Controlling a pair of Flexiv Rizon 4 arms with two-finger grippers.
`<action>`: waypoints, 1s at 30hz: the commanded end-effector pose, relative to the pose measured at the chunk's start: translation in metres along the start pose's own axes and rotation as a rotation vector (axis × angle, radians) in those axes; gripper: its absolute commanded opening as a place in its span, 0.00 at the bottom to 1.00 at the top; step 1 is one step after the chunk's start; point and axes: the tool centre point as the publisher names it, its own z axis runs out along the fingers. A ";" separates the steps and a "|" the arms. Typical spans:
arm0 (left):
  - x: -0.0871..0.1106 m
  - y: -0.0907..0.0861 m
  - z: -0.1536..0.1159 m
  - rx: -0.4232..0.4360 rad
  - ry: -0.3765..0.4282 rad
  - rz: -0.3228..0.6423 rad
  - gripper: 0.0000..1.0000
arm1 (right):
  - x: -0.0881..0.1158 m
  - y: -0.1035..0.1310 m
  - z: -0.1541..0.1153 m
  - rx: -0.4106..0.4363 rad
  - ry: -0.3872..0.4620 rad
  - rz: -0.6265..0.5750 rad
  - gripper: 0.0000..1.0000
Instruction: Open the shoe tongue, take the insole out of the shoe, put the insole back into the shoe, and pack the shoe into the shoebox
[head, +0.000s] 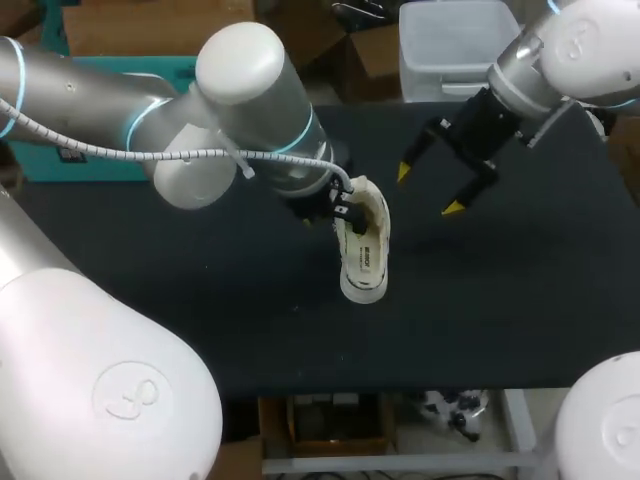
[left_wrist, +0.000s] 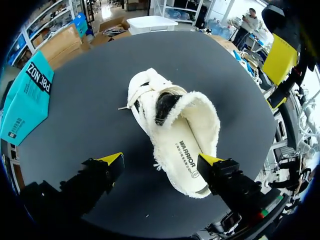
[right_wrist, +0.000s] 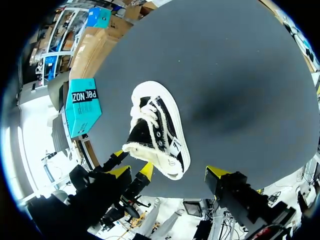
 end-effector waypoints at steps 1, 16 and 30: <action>0.000 -0.006 0.016 -0.021 -0.049 -0.036 1.00 | 0.000 -0.001 -0.001 0.000 -0.004 0.001 1.00; -0.012 -0.005 0.035 -0.073 -0.053 -0.203 0.84 | -0.014 0.006 -0.010 -0.012 -0.099 -0.216 1.00; -0.009 -0.022 0.042 -0.078 -0.056 -0.268 0.37 | -0.022 0.013 -0.008 -0.008 -0.192 -0.318 1.00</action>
